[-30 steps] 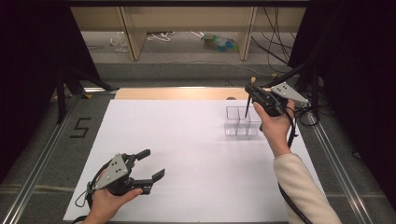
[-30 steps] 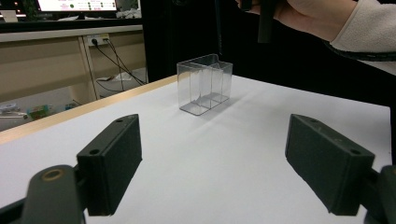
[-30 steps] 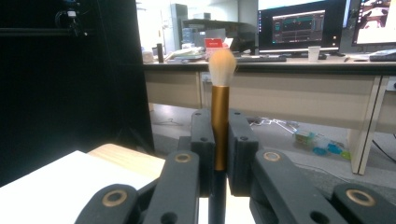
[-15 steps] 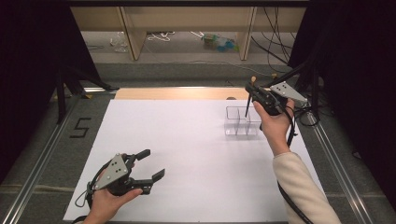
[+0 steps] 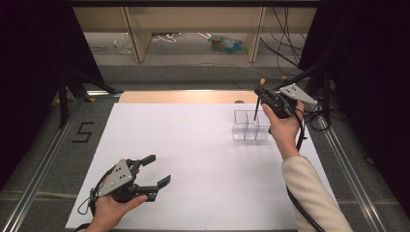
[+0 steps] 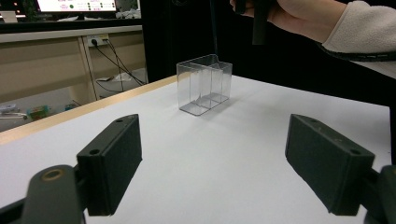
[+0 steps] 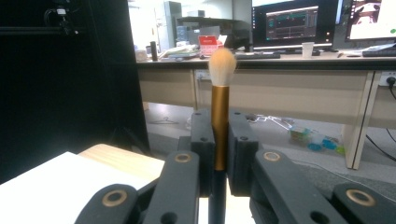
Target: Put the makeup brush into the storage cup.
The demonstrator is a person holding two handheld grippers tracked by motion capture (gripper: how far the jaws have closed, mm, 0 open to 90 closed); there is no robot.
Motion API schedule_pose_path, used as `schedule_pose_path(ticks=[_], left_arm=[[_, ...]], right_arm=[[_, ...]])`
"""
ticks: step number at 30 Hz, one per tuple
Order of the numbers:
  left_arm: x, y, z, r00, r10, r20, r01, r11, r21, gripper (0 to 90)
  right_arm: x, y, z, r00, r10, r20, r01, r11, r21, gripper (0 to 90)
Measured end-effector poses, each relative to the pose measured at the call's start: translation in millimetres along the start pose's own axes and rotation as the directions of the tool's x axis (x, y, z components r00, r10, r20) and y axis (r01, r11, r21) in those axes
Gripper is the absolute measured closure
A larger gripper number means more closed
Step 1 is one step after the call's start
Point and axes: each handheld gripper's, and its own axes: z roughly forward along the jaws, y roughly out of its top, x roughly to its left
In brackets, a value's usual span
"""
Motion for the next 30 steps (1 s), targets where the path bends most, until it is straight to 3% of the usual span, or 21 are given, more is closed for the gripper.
schedule_pose_path(ticks=[2,30], left_arm=[[0.1,0.0,-0.1,1.0,0.0,0.0,0.0,1.0,0.0,18.7],[0.1,0.1,-0.2,1.0,0.0,0.001,0.0,1.0,-0.002,18.7]], right_arm=[[-0.5,-0.5,1.7,1.0,0.0,0.004,0.0,1.0,-0.016,84.1],[-3.8,-1.6,8.6,0.9999,-0.004,0.016,0.004,1.0,-0.002,84.1]])
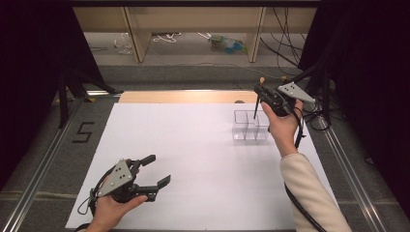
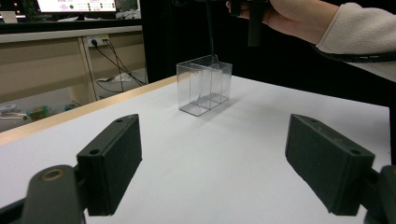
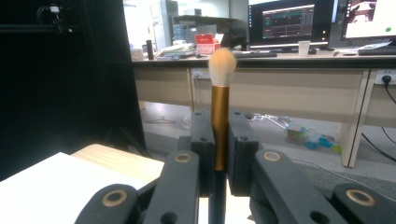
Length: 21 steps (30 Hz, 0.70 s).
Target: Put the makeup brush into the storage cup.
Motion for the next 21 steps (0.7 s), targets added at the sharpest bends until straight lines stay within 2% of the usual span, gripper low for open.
schedule_pose_path(ticks=[21], left_arm=[[-0.2,-0.1,0.3,1.0,-0.003,0.002,0.003,1.0,0.001,18.7]], right_arm=[[-0.5,-2.4,5.6,1.0,0.004,0.0,-0.004,1.0,0.006,84.1]])
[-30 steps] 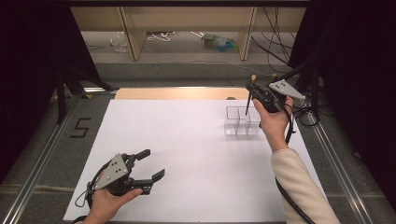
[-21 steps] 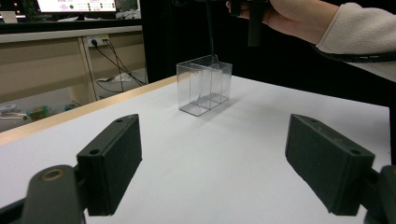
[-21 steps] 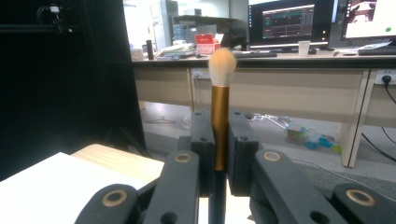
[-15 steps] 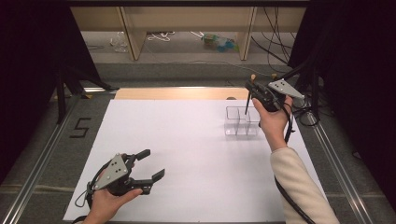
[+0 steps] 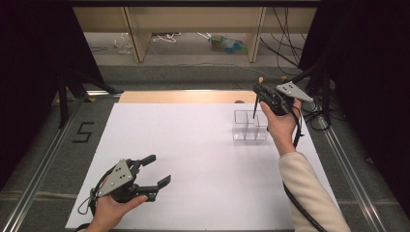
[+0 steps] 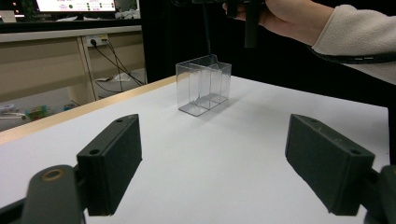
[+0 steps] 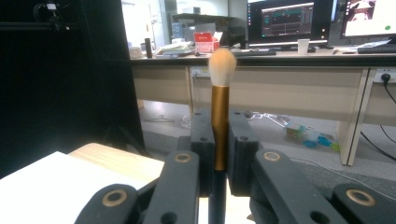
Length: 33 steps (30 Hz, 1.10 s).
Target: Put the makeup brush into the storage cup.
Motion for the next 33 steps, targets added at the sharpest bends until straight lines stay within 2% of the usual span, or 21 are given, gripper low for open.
schedule_pose_path(ticks=[10,11,16,20,33], left_arm=[[0.1,0.0,-0.1,1.0,-0.001,0.0,0.001,1.0,-0.001,18.7],[0.5,-0.3,0.8,1.0,-0.001,0.008,0.001,0.9999,-0.012,18.7],[0.1,-0.1,0.1,1.0,-0.001,0.0,0.001,1.0,0.0,18.7],[0.0,0.0,0.0,1.0,-0.002,0.0,0.002,1.0,-0.001,18.7],[0.2,0.3,-0.4,1.0,0.002,0.002,-0.002,1.0,-0.002,18.7]], right_arm=[[-0.5,-0.6,2.3,1.0,-0.005,0.004,0.005,1.0,0.004,84.1],[-0.7,-0.7,2.5,1.0,-0.006,0.005,0.006,1.0,0.004,84.0],[-1.2,-1.6,4.2,0.9999,-0.005,0.011,0.005,1.0,-0.007,84.0],[-1.3,-1.7,3.9,0.9999,-0.006,0.01,0.006,1.0,0.014,84.0],[-1.5,-4.7,6.6,0.9998,-0.008,0.018,0.007,1.0,0.017,84.0]])
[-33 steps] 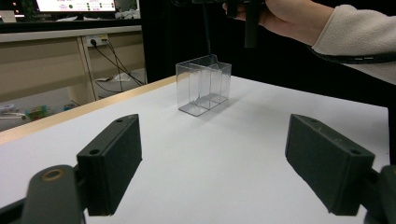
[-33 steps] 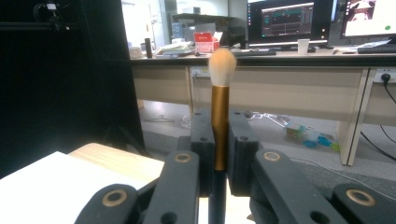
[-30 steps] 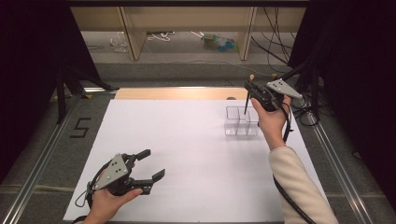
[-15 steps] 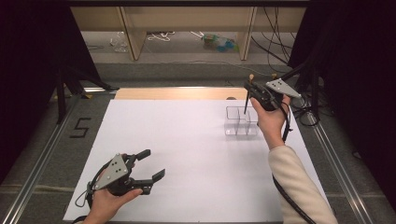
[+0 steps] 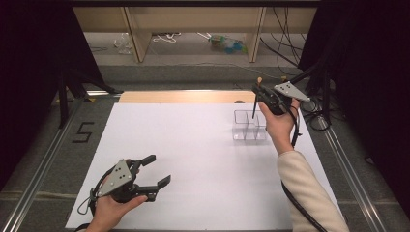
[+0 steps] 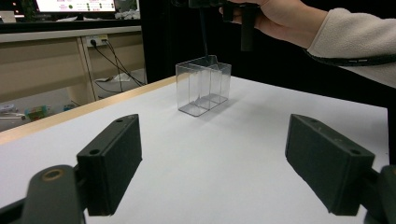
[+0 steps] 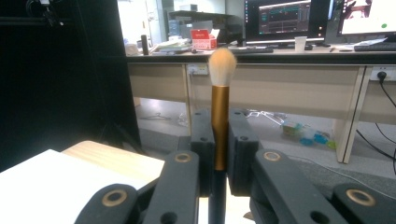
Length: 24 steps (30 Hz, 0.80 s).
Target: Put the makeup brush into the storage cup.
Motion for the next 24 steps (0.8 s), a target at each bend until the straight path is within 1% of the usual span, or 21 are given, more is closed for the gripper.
schedule_pose_path(ticks=[7,8,9,11,16,21,22,24], left_arm=[[0.0,0.0,0.0,1.0,0.001,0.0,-0.001,1.0,0.0,18.7],[0.0,0.0,0.0,1.0,0.001,-0.001,-0.001,1.0,0.0,18.7],[0.1,0.1,-0.1,1.0,0.002,-0.001,-0.002,1.0,0.0,18.7],[0.1,0.0,-0.1,1.0,0.003,-0.001,-0.003,1.0,0.0,18.6],[0.1,0.0,-0.1,1.0,0.001,-0.001,-0.001,1.0,0.0,18.7],[0.1,-0.1,0.0,1.0,0.001,-0.001,-0.001,1.0,0.001,18.7],[0.1,0.0,-0.1,1.0,0.001,0.0,-0.001,1.0,0.0,18.7],[0.2,0.1,-0.2,1.0,0.004,-0.001,-0.004,1.0,0.0,18.7]], right_arm=[[-0.8,-1.8,0.9,1.0,-0.003,-0.002,0.003,1.0,-0.001,84.0],[-0.5,-2.4,2.0,1.0,0.001,-0.001,-0.001,1.0,-0.013,84.0],[-0.7,-2.3,1.4,1.0,-0.004,0.002,0.004,1.0,0.0,84.0],[-0.9,-3.1,2.2,1.0,-0.004,0.003,0.005,1.0,-0.012,84.1],[-1.9,-4.0,1.5,1.0,-0.004,0.007,0.004,1.0,0.011,84.0],[-2.8,-5.7,2.5,1.0,-0.004,0.005,0.004,1.0,0.01,84.0],[-2.8,-6.3,3.3,0.9999,-0.004,0.01,0.004,1.0,0.002,84.0],[-2.9,-6.3,2.5,0.9999,-0.006,0.012,0.005,1.0,0.02,84.0]])
